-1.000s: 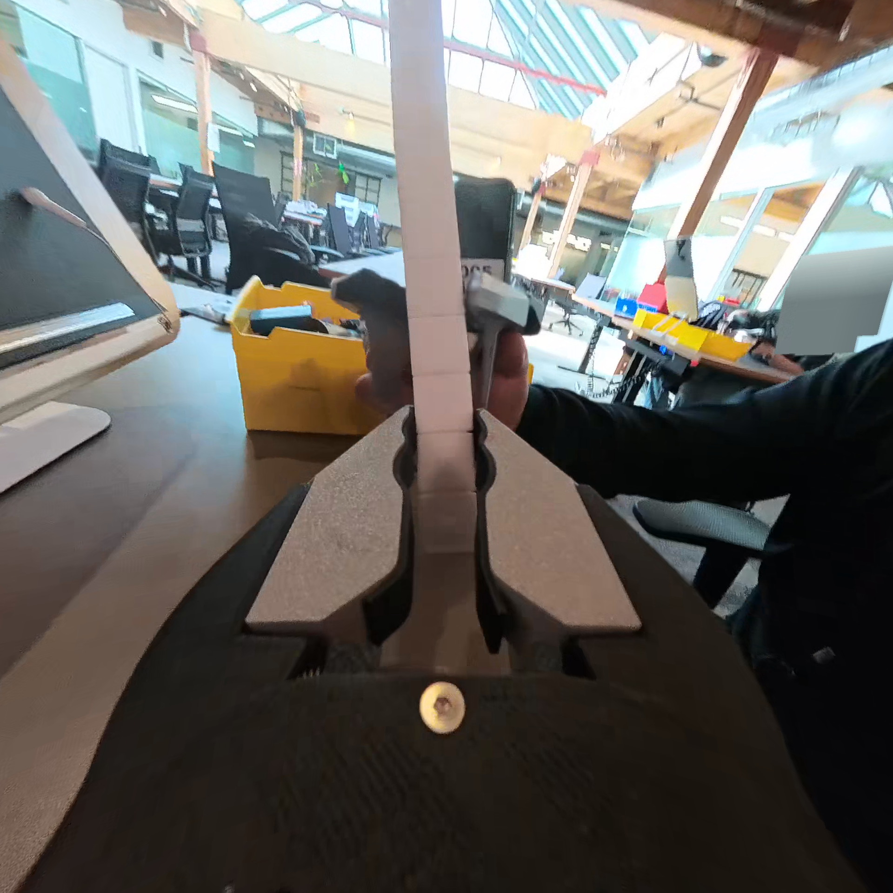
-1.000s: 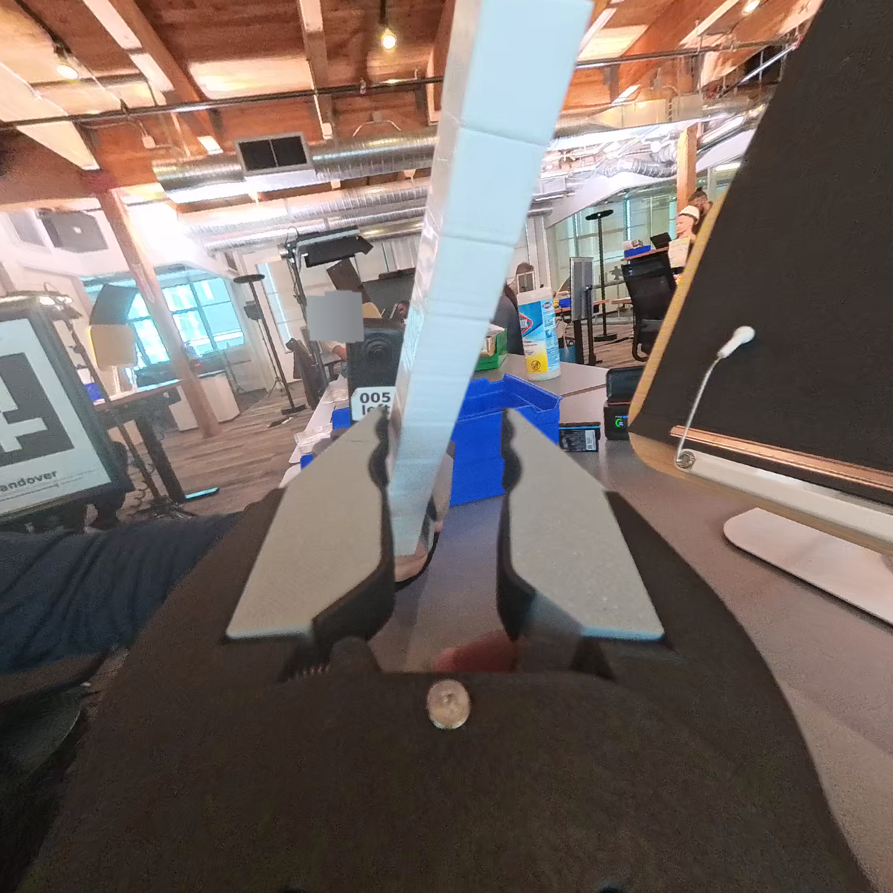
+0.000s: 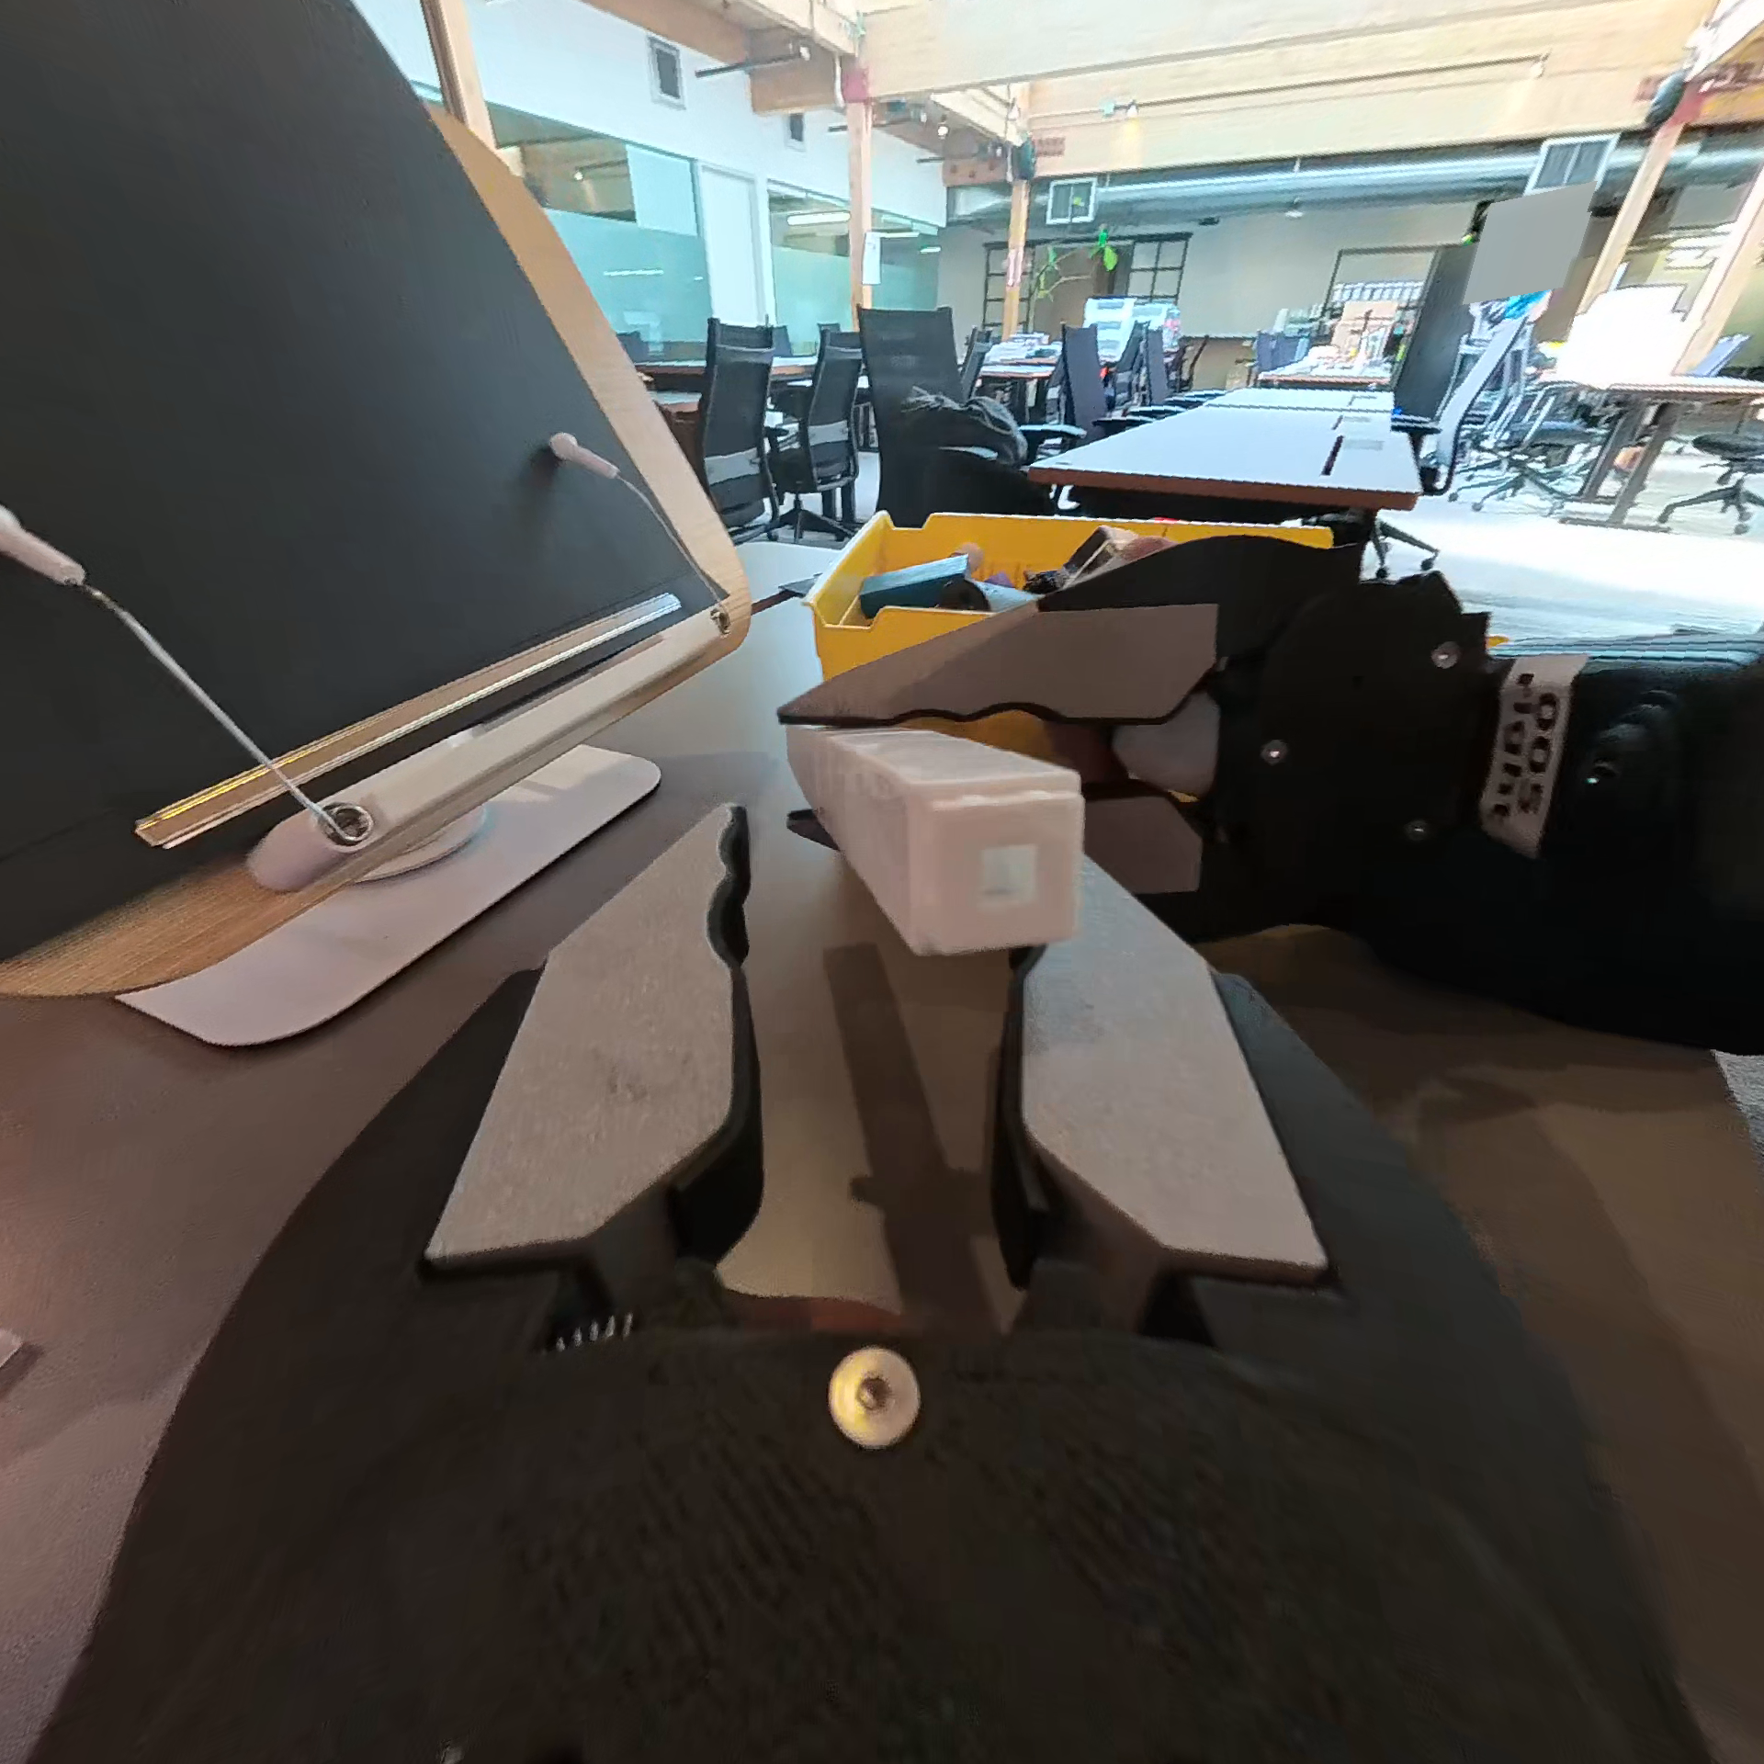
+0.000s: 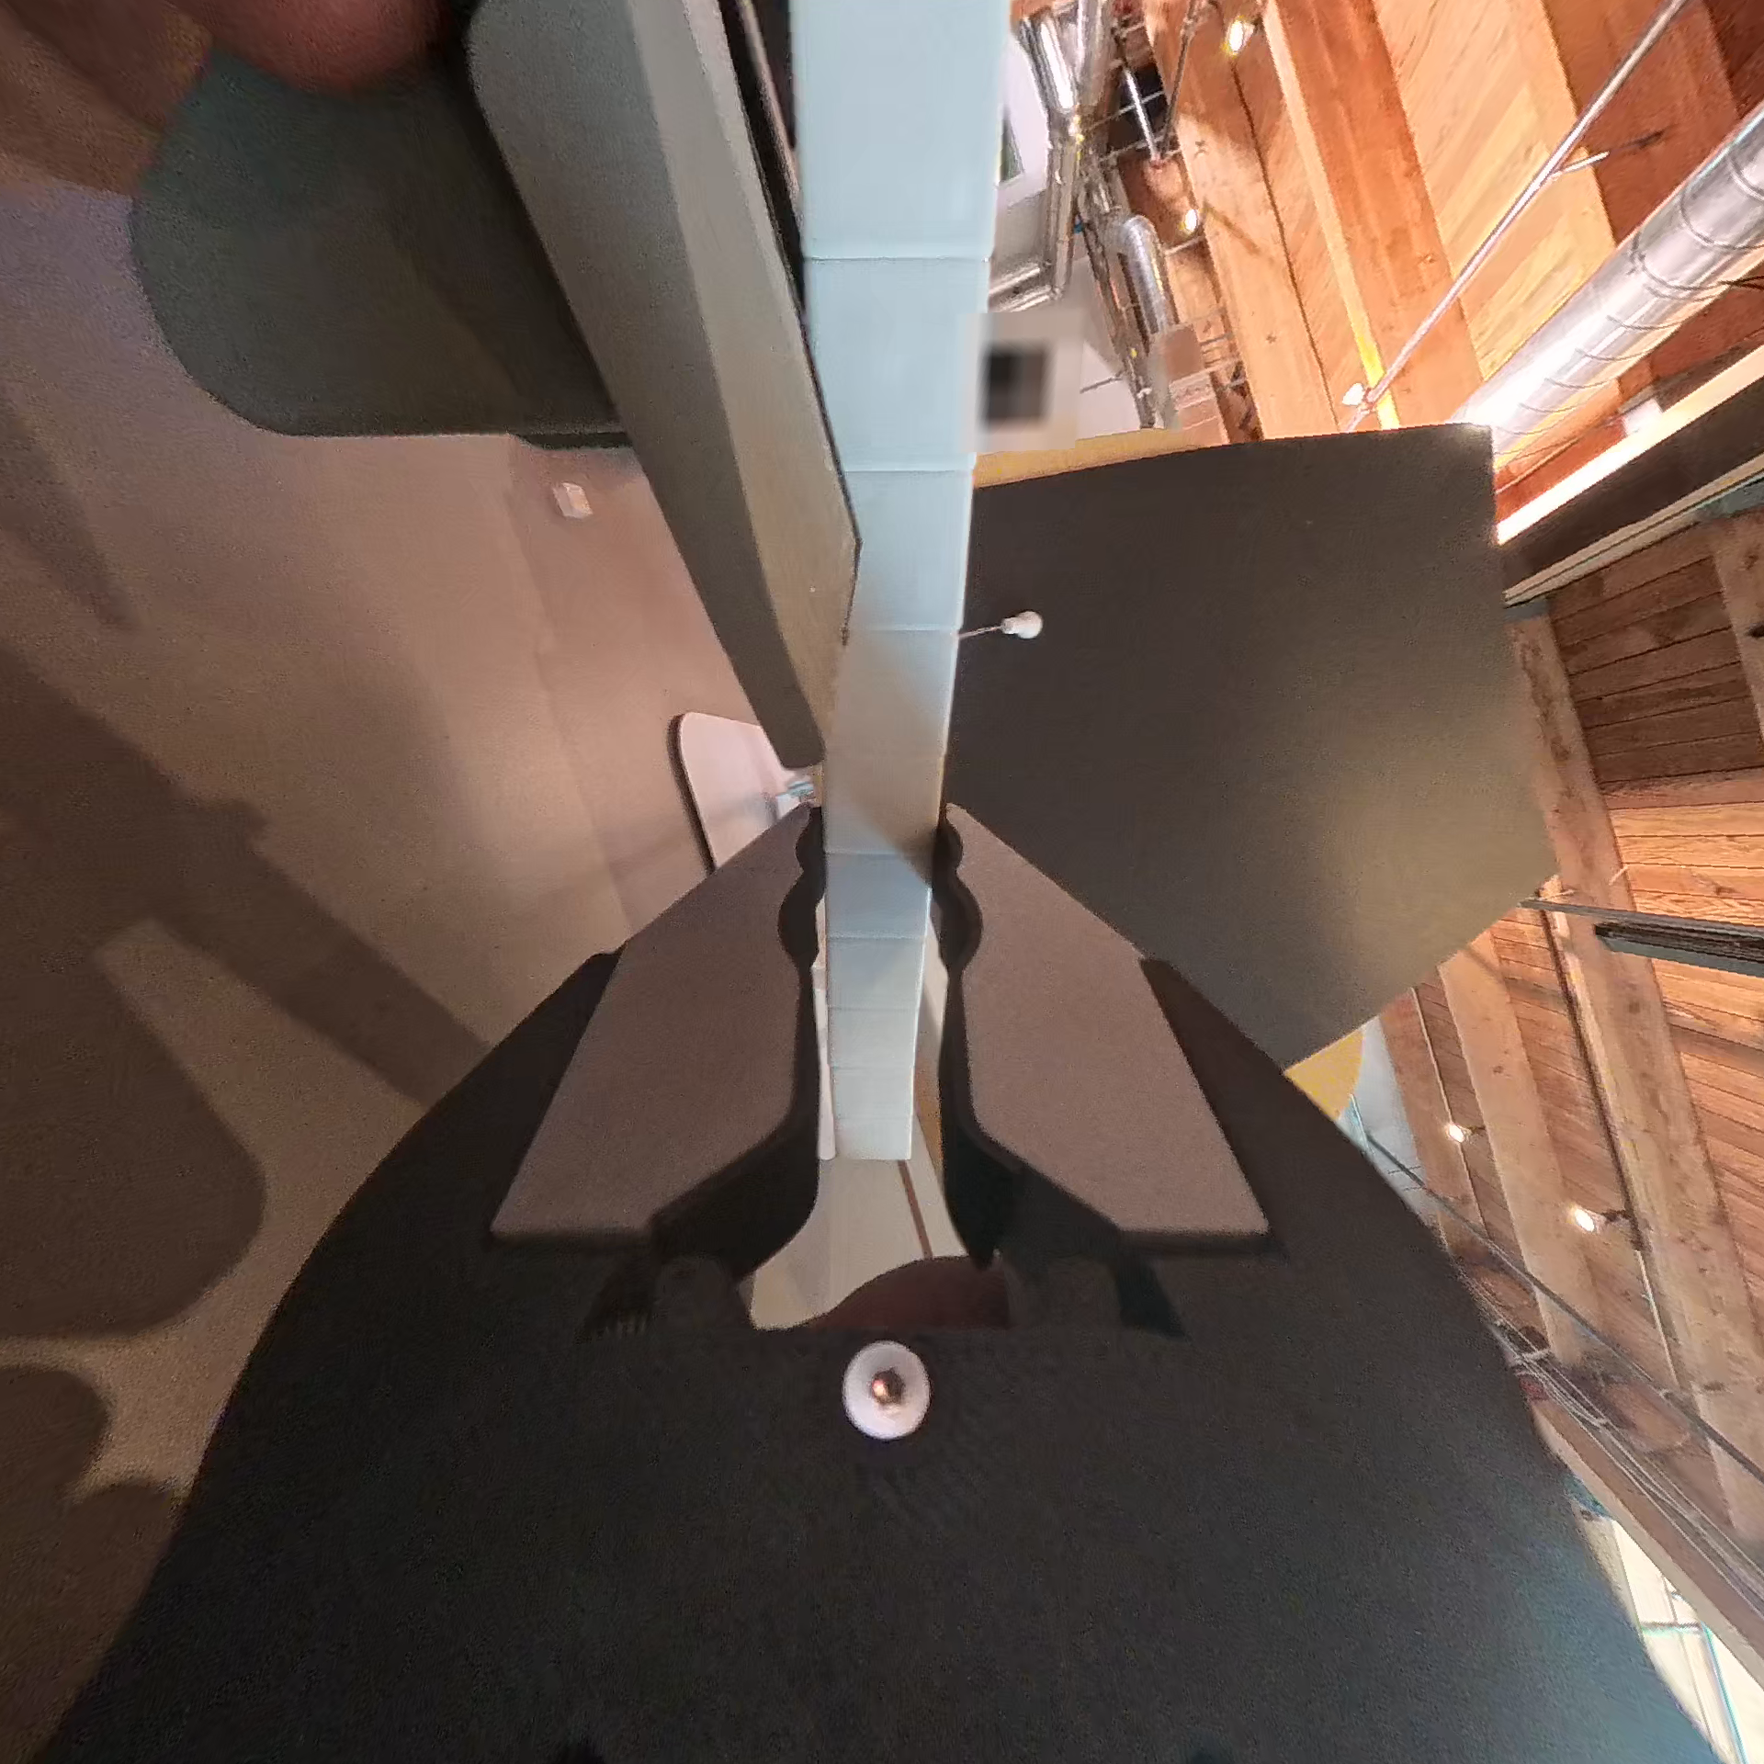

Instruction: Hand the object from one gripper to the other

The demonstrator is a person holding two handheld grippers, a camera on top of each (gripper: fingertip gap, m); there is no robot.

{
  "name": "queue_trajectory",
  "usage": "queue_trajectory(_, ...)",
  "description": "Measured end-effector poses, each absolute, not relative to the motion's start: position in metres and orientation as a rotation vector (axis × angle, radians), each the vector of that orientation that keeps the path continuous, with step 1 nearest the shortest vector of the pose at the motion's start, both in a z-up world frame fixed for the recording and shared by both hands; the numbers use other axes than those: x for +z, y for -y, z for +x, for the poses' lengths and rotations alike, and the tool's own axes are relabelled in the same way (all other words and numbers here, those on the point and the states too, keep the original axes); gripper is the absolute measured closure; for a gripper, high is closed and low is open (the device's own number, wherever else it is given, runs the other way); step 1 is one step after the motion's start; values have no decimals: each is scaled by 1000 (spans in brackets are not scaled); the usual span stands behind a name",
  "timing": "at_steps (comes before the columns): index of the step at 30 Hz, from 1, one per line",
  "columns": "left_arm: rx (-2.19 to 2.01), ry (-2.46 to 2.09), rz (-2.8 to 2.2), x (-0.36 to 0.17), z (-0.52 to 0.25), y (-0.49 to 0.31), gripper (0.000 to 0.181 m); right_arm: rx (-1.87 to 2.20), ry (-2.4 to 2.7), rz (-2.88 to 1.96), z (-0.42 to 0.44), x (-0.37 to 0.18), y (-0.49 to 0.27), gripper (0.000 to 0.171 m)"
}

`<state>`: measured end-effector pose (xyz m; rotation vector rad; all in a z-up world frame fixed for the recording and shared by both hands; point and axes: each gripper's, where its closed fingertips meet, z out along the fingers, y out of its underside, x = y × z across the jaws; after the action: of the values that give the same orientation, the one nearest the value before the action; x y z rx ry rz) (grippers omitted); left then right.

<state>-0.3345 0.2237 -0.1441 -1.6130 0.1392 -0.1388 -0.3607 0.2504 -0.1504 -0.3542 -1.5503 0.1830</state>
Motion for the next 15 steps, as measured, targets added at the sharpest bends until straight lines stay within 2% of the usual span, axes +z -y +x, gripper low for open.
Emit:
queue_trajectory(10, -87, -166, -1651, -153, -333, -227, 136, 136, 1606, -374, -365, -166, -245, 151)
queue_trajectory(13, -46, -150, -1659, -156, -339, -228, 154, 154, 1616, -361, -364, -168, -241, 151)
queue_trajectory(15, -34, -165, -1664, -156, -340, -227, 156, 161, 1617, -363, -364, -168, -239, 151)
